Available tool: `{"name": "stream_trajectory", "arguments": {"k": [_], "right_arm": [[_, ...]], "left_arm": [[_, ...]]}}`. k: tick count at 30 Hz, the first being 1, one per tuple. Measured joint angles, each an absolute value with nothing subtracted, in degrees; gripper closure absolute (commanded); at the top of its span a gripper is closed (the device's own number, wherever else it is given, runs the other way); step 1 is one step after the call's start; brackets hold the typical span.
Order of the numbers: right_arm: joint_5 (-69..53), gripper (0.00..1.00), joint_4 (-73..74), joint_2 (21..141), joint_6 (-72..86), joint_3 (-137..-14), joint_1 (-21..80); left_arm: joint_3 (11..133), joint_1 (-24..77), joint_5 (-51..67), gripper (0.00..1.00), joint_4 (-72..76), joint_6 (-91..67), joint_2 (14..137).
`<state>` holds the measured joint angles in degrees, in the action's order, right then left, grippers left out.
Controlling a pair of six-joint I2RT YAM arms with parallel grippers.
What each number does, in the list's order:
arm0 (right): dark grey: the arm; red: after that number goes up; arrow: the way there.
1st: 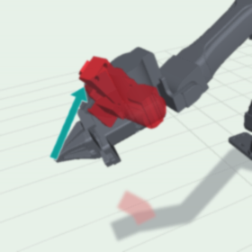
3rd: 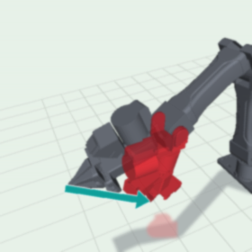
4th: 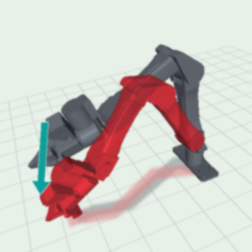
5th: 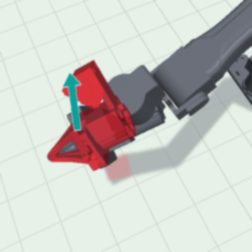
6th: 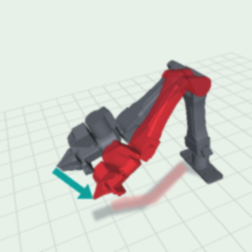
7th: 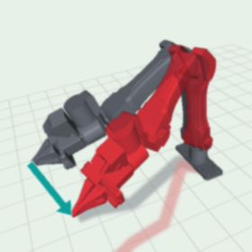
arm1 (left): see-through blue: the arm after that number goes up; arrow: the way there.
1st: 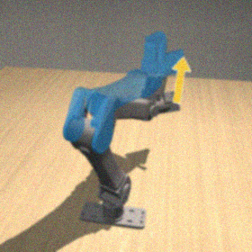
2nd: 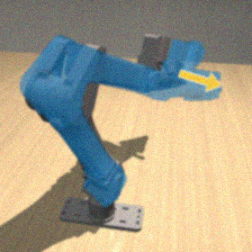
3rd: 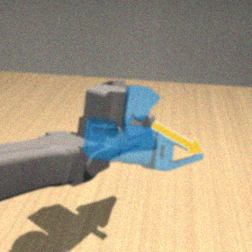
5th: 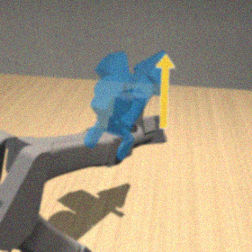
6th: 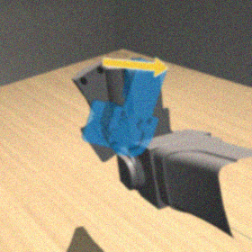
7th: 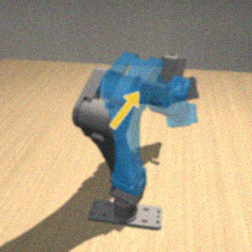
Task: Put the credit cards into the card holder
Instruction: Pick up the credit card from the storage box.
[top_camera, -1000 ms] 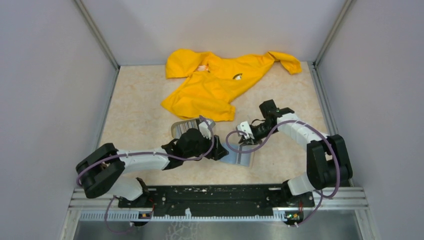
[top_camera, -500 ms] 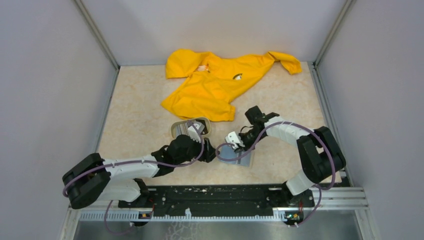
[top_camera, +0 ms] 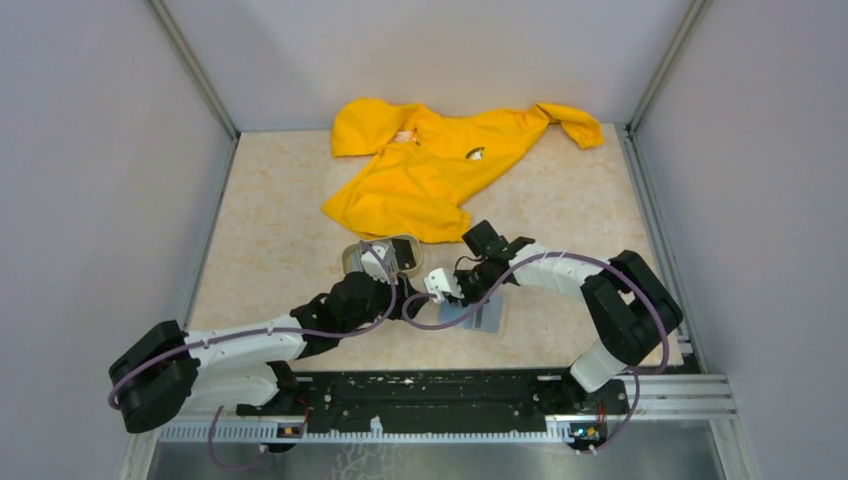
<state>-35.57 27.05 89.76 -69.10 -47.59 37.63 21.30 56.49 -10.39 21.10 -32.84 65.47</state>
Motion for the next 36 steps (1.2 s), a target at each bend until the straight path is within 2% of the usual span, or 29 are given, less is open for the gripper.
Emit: {"name": "stream_trajectory", "arguments": {"k": [5, 11, 20, 26, 36], "right_arm": [[-35.8, 0.84, 27.1, 89.6, -62.5, -49.1, 38.6], [-37.6, 0.83, 29.8, 87.9, -55.7, -56.6, 36.8], [-39.9, 0.83, 30.5, 85.4, -52.9, -57.3, 32.6], [-40.2, 0.83, 30.9, 85.4, -52.6, -57.3, 32.5], [-40.2, 0.83, 30.9, 85.4, -52.6, -57.3, 32.5]], "left_arm": [[22.7, 54.0, -15.1, 0.24, 13.6, -31.8, 60.2], [25.4, 42.8, -15.9, 0.21, 7.2, -31.1, 56.4], [31.1, 29.3, -6.2, 0.14, 2.2, -30.3, 62.1], [34.0, 27.9, -4.5, 0.13, -1.3, -31.8, 67.0], [36.7, 27.9, -8.1, 0.13, -6.3, -35.4, 73.4]]}}
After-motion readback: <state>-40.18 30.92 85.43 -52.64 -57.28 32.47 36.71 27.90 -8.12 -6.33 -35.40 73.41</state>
